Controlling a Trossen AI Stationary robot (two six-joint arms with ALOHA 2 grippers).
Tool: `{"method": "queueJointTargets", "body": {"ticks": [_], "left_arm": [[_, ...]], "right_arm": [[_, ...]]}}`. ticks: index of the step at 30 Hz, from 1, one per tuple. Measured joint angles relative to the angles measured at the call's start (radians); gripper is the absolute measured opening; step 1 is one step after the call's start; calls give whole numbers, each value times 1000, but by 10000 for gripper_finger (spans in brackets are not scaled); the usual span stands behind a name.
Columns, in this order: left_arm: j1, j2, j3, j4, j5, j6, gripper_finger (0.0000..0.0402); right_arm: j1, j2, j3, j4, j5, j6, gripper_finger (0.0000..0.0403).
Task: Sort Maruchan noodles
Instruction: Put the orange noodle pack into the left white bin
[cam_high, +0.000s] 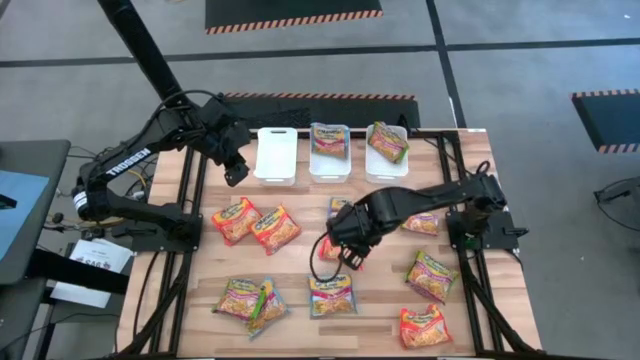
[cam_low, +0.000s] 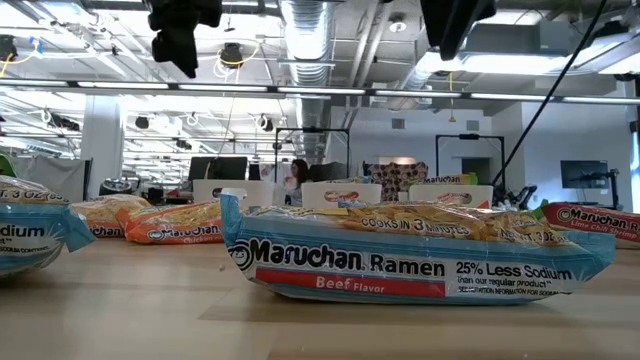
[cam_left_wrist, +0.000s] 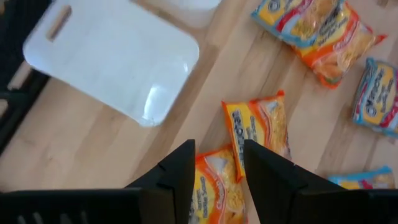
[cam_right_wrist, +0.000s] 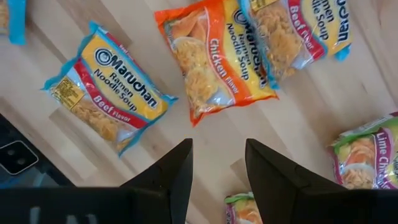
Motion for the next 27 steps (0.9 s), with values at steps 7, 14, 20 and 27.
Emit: {"method": "queueJointTargets", "body": {"ticks": [7,14,20,27], "left_arm": [[-4,20,0,-35,0,0,121],[-5,26,0,-35,5,-29,121],[-5,26,0,-35,5,-57,121],[-5,26,0,-32,6,-70,121]], "right_arm": [[66,0,0,-18,-1,-75,173],[130,1,-33,-67,-43,-250,173],[196,2,-88,-62,-94,-339,173],[278,2,-173,19,-156,-338,173]]}}
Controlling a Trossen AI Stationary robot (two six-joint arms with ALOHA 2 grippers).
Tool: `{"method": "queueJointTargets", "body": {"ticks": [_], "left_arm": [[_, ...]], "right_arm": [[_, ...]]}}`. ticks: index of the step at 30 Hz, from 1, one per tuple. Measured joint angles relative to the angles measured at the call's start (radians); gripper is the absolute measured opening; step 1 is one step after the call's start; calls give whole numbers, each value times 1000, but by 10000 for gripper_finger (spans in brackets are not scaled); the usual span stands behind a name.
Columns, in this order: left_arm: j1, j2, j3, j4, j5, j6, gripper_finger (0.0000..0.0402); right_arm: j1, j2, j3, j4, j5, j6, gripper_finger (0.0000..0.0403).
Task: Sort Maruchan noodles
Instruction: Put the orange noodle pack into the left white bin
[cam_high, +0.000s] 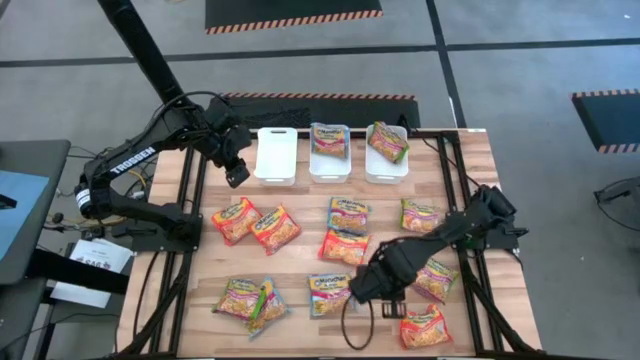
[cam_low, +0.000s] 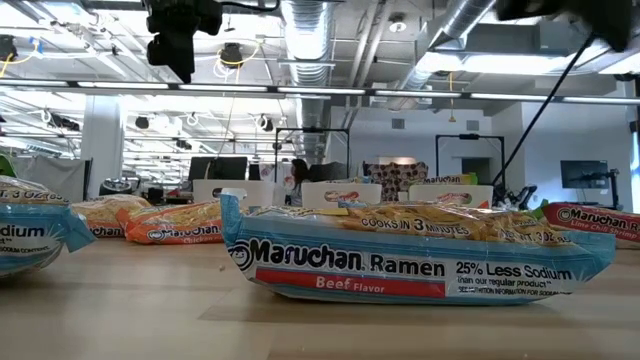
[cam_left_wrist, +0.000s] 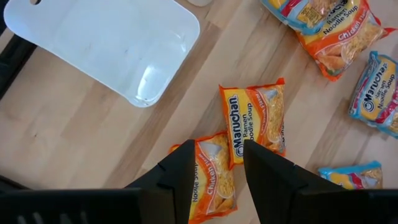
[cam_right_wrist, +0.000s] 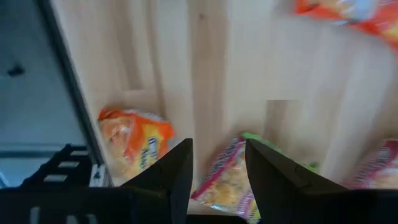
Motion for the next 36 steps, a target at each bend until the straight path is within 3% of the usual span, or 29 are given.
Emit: {"method": "queueJointTargets", "body": {"ticks": [7,17,28,36], "left_arm": [[0,0,0,1,0,-2,121],[0,0,0,1,0,-23,121],[0,-1,0,1,0,-50,121],[0,-1,0,1,-1,-50,121]], "right_arm": [[70,0,-57,112,-17,97,173],[148,62,-64,116,-159,136,182],[209,101,-65,139,-154,157,187],[213,68,-207,206,-163,219,187]]}}
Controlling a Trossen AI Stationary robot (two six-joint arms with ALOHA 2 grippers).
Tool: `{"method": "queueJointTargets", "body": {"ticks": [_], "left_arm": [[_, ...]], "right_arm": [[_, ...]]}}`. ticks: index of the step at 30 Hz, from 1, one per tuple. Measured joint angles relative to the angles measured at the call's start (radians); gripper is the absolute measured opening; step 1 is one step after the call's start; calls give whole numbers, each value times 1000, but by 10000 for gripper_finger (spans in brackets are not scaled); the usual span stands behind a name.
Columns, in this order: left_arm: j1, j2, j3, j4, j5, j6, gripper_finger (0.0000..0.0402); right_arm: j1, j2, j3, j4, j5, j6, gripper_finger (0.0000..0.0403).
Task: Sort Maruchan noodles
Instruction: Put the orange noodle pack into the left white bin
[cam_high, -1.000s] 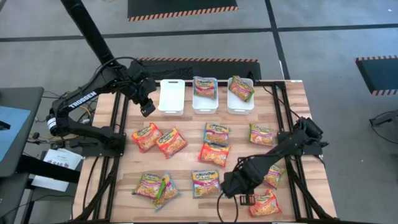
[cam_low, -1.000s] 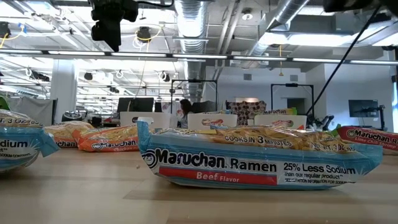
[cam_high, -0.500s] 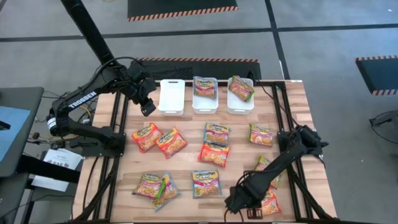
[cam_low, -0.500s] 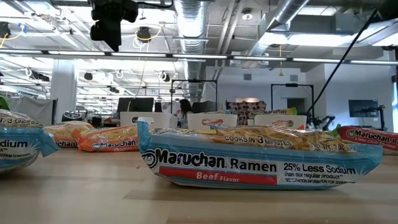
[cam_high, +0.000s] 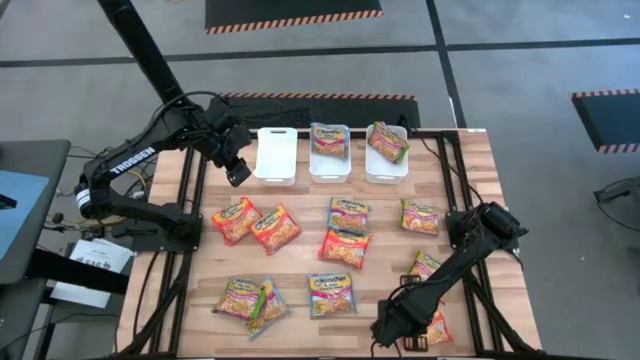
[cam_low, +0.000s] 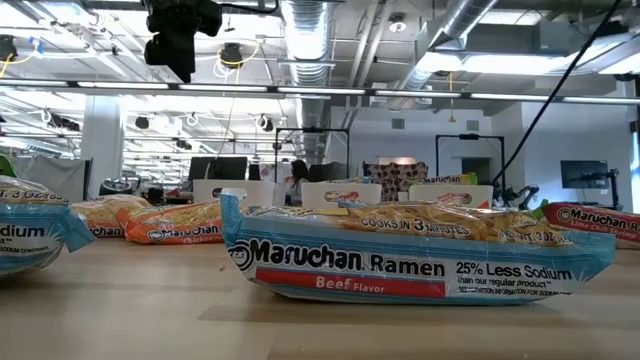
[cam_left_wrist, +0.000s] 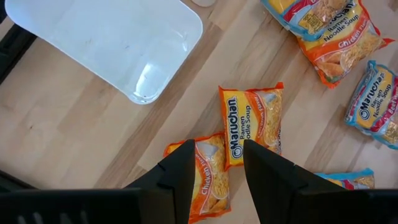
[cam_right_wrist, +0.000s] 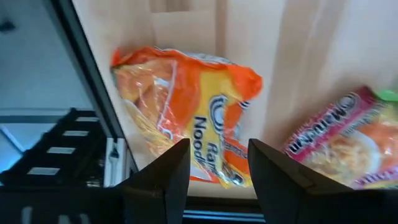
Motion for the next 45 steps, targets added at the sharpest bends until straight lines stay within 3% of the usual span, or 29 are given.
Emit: {"method": "queueJointTargets", "body": {"ticks": [24,41,45], "left_arm": [[0,0,0,0,0,-39,121],[0,0,0,0,-1,-24,121],[0,0,0,0,-7,-5,121]], "right_arm": [[-24,-29,-302,334,-140,31,181],[-88,-24,-354,379,-181,81,17],[-97,-19,-328,350,-173,81,9]]}}
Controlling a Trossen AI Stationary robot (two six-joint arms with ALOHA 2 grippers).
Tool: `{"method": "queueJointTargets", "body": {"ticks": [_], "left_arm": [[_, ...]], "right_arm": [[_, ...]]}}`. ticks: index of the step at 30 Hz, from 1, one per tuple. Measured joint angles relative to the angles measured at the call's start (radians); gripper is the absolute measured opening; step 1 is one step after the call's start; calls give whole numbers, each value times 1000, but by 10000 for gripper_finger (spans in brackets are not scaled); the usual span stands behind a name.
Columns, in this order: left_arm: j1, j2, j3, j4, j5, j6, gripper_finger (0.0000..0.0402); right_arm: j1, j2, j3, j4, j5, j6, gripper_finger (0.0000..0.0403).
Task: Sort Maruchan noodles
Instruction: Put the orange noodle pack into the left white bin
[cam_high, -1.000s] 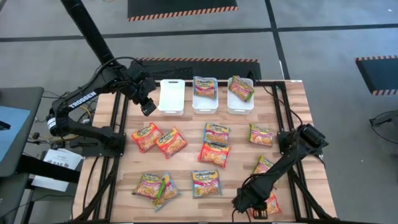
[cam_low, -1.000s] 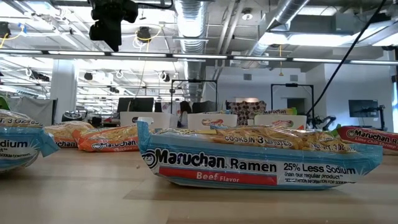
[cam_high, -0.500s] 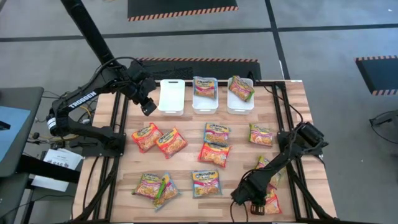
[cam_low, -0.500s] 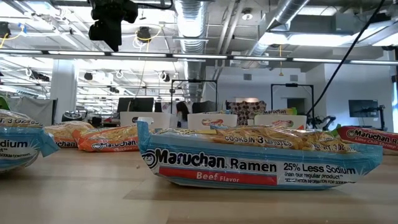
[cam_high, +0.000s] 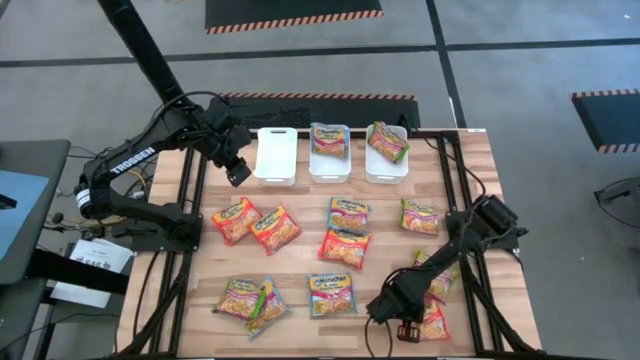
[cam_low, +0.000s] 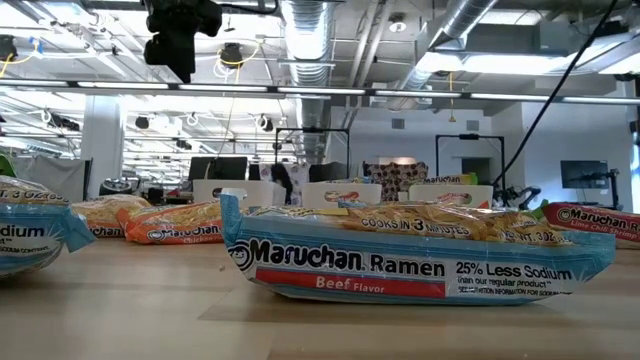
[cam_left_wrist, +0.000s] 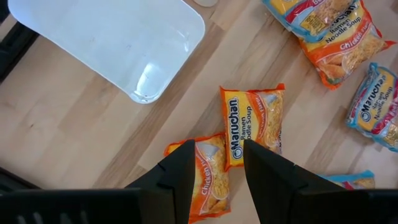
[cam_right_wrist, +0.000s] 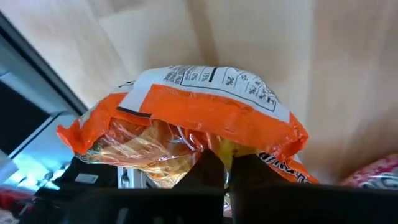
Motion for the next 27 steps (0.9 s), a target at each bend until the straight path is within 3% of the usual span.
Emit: {"method": "queueJointTargets", "body": {"ticks": [27], "left_arm": [[0,0,0,0,-5,118,121]], "right_arm": [[-206,1,426,-331,358,87,7]]}}
